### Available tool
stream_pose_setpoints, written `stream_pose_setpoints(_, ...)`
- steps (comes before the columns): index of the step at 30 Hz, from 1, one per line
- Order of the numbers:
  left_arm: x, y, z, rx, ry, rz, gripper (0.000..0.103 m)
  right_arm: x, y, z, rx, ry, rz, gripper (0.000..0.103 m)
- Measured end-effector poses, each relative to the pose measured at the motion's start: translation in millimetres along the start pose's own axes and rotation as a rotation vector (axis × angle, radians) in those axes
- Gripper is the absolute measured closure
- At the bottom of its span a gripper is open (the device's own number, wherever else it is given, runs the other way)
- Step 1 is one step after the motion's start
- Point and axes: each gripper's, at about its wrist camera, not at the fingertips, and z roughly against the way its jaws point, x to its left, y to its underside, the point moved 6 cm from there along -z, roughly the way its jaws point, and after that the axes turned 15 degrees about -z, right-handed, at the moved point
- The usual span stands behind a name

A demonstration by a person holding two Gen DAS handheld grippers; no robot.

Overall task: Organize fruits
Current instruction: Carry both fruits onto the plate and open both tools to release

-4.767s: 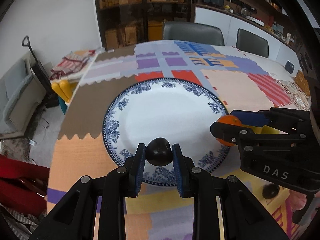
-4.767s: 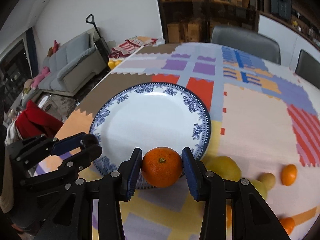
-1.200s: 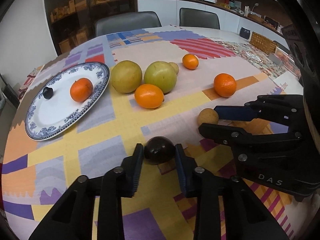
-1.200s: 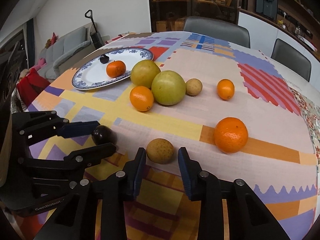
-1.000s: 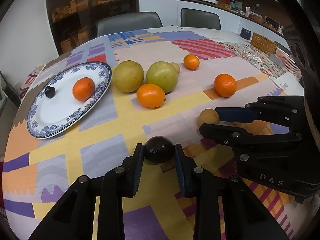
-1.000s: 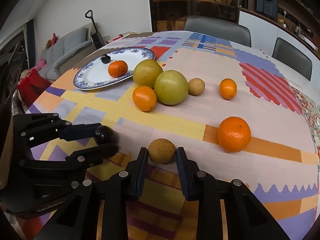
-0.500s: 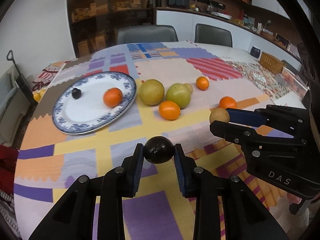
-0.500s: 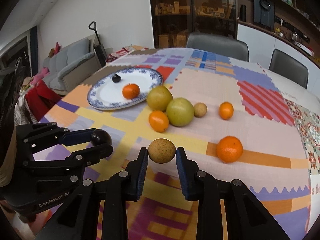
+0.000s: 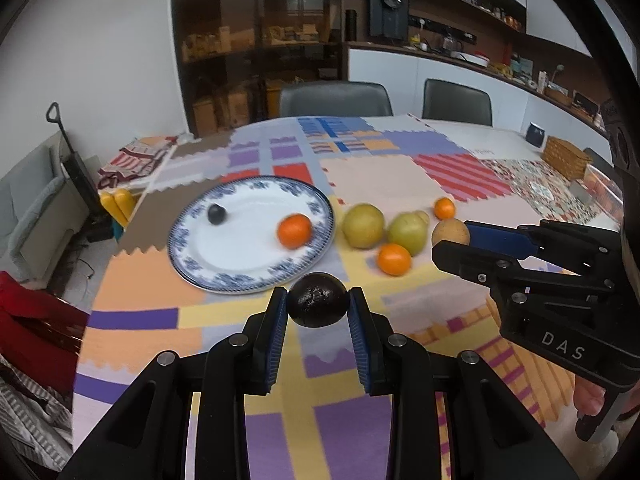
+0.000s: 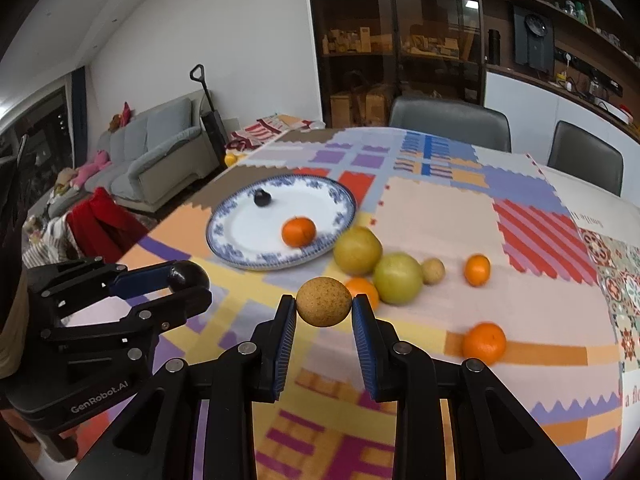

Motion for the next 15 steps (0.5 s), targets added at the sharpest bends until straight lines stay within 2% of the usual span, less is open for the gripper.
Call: stream_pose_setpoints(15,68,-16,-19,-0.008,-0.09,0.059,0.073,42,-58,-36,-0.048,-0.043,0.036,0.073)
